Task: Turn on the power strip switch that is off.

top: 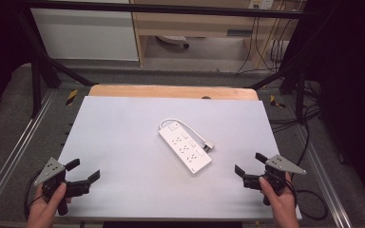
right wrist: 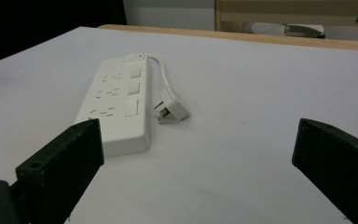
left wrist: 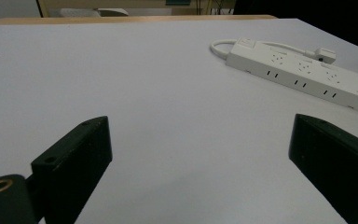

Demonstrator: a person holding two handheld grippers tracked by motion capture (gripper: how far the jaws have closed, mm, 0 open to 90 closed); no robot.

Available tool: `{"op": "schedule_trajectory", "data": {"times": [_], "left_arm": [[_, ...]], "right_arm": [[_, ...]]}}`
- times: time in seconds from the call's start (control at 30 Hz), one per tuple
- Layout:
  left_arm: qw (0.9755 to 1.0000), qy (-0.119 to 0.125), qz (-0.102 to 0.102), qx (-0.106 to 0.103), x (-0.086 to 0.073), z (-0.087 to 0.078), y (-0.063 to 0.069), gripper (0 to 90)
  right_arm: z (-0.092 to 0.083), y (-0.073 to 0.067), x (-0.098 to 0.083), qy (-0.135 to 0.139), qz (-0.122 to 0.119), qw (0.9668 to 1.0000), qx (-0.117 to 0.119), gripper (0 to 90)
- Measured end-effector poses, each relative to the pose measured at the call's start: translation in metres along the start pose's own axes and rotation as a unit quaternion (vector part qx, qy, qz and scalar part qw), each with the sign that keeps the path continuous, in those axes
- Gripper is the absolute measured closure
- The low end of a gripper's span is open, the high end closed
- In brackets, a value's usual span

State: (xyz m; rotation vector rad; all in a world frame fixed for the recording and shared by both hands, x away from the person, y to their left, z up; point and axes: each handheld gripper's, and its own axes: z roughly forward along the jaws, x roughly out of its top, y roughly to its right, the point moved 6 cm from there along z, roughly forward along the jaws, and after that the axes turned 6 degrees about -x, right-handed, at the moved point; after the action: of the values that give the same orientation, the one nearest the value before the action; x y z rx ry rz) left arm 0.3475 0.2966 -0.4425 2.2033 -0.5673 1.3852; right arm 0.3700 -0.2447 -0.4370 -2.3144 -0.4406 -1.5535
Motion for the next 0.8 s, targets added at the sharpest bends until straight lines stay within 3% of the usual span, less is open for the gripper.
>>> {"op": "schedule_trajectory", "data": {"times": [0.17, 0.8], "left_arm": [[1.0000, -0.001, -0.001, 0.001, -0.001, 0.000, -0.001, 6.0], [1.0000, -0.002, 0.003, -0.001, -0.001, 0.000, 0.000, 6.0]], "right_arm": [[0.000, -0.008, 0.007, 0.003, 0.001, 0.9999, 0.013, 2.4], [0.014, -0.016, 0.039, 0.001, -0.029, 0.9994, 0.020, 2.4]]}}
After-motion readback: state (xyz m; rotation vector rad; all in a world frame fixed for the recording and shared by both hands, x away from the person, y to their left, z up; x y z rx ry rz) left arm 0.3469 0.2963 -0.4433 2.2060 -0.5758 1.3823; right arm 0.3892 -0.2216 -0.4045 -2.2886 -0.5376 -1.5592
